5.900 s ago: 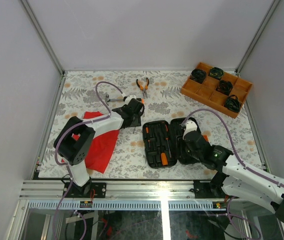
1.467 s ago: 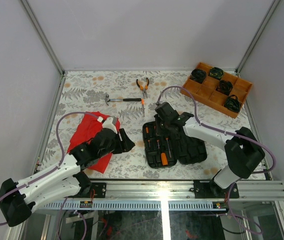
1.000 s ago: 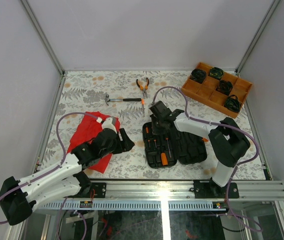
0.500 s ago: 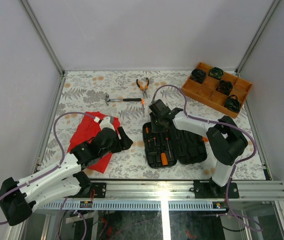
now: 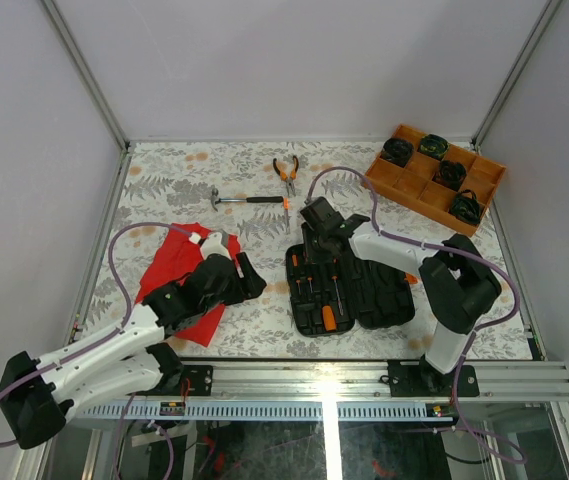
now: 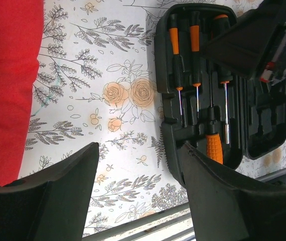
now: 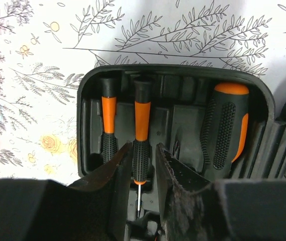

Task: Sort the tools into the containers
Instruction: Place the screwdriver in the storage box.

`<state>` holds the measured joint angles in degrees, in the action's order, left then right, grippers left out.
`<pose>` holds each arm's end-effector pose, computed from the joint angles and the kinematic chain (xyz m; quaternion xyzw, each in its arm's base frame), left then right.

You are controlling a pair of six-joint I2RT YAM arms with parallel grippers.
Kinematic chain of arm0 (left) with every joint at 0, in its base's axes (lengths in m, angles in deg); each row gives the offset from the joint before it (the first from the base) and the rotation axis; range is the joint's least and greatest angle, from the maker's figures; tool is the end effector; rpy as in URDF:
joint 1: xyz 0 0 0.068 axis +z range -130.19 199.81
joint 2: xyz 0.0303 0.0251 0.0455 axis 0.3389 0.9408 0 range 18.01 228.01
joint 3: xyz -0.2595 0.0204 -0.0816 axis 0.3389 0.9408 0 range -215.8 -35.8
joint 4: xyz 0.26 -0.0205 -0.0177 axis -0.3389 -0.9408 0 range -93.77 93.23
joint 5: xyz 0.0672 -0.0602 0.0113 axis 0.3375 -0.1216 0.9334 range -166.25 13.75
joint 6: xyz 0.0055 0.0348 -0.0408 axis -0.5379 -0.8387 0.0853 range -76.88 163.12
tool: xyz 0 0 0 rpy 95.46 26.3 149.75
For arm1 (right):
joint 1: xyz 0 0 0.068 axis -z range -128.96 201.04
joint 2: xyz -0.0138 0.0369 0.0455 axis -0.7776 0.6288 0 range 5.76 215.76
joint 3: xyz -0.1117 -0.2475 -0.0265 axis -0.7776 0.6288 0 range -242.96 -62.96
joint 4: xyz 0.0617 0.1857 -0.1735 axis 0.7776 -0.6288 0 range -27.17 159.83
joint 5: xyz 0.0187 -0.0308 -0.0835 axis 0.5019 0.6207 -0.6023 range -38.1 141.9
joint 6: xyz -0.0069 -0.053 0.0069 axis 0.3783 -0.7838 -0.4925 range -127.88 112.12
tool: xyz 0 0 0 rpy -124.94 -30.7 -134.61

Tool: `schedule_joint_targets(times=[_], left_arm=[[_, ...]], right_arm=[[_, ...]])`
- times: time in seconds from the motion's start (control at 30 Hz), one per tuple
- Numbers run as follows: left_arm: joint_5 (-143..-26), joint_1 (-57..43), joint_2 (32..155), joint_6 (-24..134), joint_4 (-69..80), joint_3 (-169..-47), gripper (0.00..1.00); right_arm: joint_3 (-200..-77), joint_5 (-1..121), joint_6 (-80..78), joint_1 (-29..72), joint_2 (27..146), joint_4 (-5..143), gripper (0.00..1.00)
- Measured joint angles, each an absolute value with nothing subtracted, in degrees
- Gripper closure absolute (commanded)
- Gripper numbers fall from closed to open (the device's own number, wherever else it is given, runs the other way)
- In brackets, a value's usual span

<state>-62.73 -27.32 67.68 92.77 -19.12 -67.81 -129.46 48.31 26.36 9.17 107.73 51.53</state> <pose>0.1314 -0.1291 0.2278 -0.0695 0.8988 -0.2428 0.3584 0.2799 0.2479 0.1902 -0.0535 0.9485 0.1681 0.2630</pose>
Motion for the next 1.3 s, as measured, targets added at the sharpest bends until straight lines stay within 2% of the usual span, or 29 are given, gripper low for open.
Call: schedule_joint_targets(times=[0.5,1.3], left_arm=[[-62.8,-27.3,67.6,94.2,-18.5,-67.4,0.37],[-62.8,-27.3,67.2,94.9,-18.1,-66.3,0.38]], right_arm=[[-126.7,51.7,25.1,9.2,104.4,50.9,0.82],[-127.0,53.9,24.8,9.2,106.8,51.1,0.85]])
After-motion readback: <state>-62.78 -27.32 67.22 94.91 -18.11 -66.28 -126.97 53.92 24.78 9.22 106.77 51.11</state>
